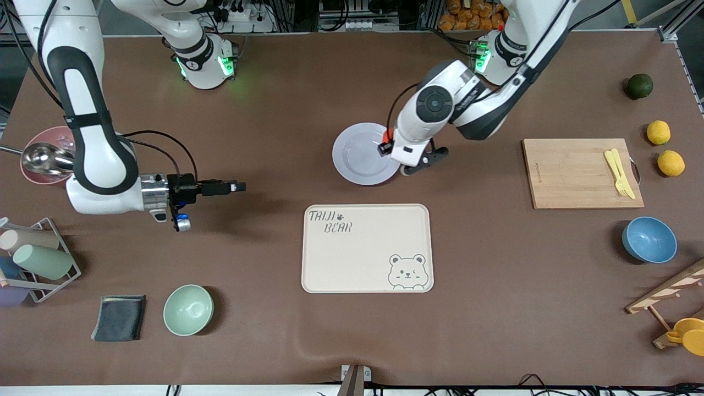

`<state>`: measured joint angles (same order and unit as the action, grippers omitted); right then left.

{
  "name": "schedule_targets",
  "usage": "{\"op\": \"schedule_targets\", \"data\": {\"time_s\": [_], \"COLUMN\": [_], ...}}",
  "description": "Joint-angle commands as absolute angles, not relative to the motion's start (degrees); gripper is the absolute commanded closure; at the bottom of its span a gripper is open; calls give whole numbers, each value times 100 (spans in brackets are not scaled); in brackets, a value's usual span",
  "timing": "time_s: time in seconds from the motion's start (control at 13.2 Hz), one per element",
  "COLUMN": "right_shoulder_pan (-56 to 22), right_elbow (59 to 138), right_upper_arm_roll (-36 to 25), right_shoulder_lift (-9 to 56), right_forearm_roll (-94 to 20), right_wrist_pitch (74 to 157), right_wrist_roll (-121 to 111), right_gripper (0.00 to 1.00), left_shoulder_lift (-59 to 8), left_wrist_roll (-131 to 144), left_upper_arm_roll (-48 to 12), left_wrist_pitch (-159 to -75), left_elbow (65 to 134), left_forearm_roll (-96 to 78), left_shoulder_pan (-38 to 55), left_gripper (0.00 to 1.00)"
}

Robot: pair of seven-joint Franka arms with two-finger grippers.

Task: Place orange and plate with both arms
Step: 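Carry the orange with the left gripper onto the white plate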

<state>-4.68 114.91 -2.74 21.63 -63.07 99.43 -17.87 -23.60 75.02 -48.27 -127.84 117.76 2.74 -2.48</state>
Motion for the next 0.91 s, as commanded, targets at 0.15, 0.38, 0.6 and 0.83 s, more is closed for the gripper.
{"op": "schedule_targets", "data": {"time_s": [0.15, 0.38, 0.6, 0.83], "right_shoulder_pan": [-879, -1080, -1326, -1441], "right_elbow": [12084, 12339, 12506, 12577], "right_upper_arm_roll": [-290, -290, -290, -290], "right_shoulder_lift": [2100, 2118, 2118, 2127], "right_forearm_roll": [-6978, -7294, -7584, -7761], "right_wrist_pitch": [10388, 10546, 10827, 10863], "right_wrist_roll": [-2688, -3066, -3330, -3480], "right_gripper": [0, 0, 0, 0], "left_shoulder_lift": [-3303, -3673, -3823, -3762], "left_wrist_roll": [8786, 9070, 9141, 9097], "left_upper_arm_roll": [-3966, -3745, -3385, -3226], "left_wrist_pitch": [-13324, -13377, -13543, -13544], "left_elbow": [11331, 11093, 10987, 10978], "left_forearm_roll": [1106, 1160, 1169, 1308], "left_shoulder_pan": [1034, 1510, 1880, 1960], "left_gripper": [94, 88, 59, 0]}}
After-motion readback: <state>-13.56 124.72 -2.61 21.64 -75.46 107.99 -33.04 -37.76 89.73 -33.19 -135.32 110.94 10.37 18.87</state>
